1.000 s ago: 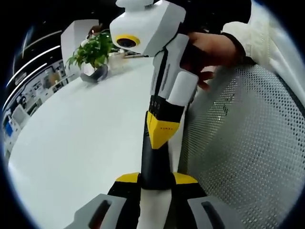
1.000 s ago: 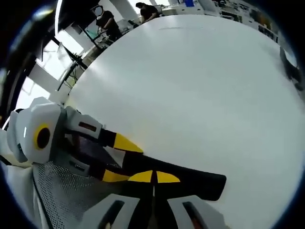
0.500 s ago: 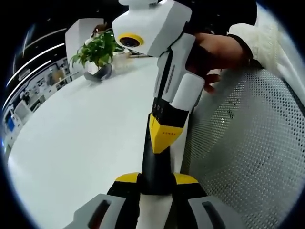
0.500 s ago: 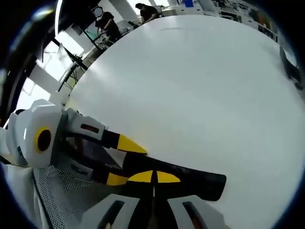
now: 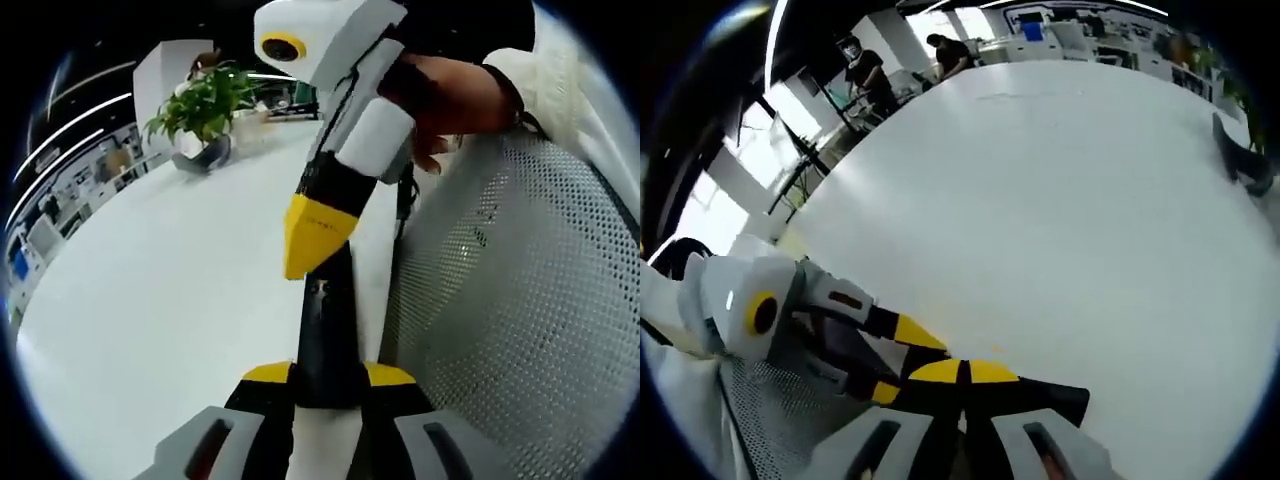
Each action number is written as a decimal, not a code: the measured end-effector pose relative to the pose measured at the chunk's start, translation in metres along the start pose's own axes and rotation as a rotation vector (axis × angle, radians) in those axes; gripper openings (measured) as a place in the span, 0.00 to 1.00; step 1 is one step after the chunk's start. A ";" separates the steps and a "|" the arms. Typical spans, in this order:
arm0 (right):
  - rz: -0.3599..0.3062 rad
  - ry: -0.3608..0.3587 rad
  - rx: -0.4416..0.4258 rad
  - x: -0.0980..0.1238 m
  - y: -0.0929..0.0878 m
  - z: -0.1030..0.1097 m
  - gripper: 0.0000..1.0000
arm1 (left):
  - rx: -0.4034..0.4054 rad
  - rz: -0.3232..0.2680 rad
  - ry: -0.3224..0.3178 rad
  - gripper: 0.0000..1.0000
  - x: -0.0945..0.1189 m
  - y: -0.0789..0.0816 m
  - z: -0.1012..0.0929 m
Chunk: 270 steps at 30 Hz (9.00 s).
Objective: Press the specified remote control buttons in sequence, fully releasing each button before pressing the next.
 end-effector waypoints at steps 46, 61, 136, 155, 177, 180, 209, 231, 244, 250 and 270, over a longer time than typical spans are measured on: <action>-0.415 -0.480 0.228 0.060 -0.001 -0.015 0.97 | -0.107 0.129 -0.078 0.24 -0.004 0.006 0.084; -0.362 -0.476 0.187 0.054 -0.004 -0.020 0.97 | -0.113 0.141 -0.035 0.24 -0.006 0.006 0.138; -0.246 -0.475 0.106 0.045 -0.012 -0.032 0.90 | -0.243 0.217 0.089 0.24 -0.048 0.038 0.329; -0.241 -0.486 0.110 0.044 -0.011 -0.034 0.90 | -0.219 0.254 0.040 0.29 -0.053 0.049 0.351; -0.346 -0.524 0.124 0.057 -0.007 -0.031 0.95 | 0.098 0.098 0.360 0.93 -0.009 0.034 0.323; -0.365 -0.526 0.123 0.059 -0.006 -0.030 0.98 | 0.187 0.024 0.371 0.97 0.009 0.033 0.304; -0.500 -0.455 0.029 0.075 -0.007 -0.012 0.99 | 0.495 -0.351 0.672 1.00 0.145 0.008 0.130; -0.515 -0.517 0.042 0.072 -0.013 -0.015 0.99 | 0.401 -0.315 1.002 1.00 0.176 -0.028 0.057; -0.484 -0.524 0.046 0.069 -0.012 -0.017 0.96 | 0.485 -0.359 1.052 1.00 0.173 -0.040 0.064; -0.483 -0.533 0.045 0.069 -0.013 -0.018 0.95 | 0.493 -0.328 1.061 1.00 0.172 -0.042 0.065; -0.483 -0.540 0.073 0.068 -0.014 -0.015 0.93 | 0.549 -0.269 1.070 1.00 0.172 -0.048 0.064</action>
Point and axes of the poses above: the point that each gripper's makers call its tool centre point, and the gripper's own axes: x roughly backward along the fingers, z roughly to its left, y roughly out of its top, the point moved 10 cm from there along x, roughly backward along the fingers, and after that the axes turned 4 degrees about y, right-handed, at the moved point
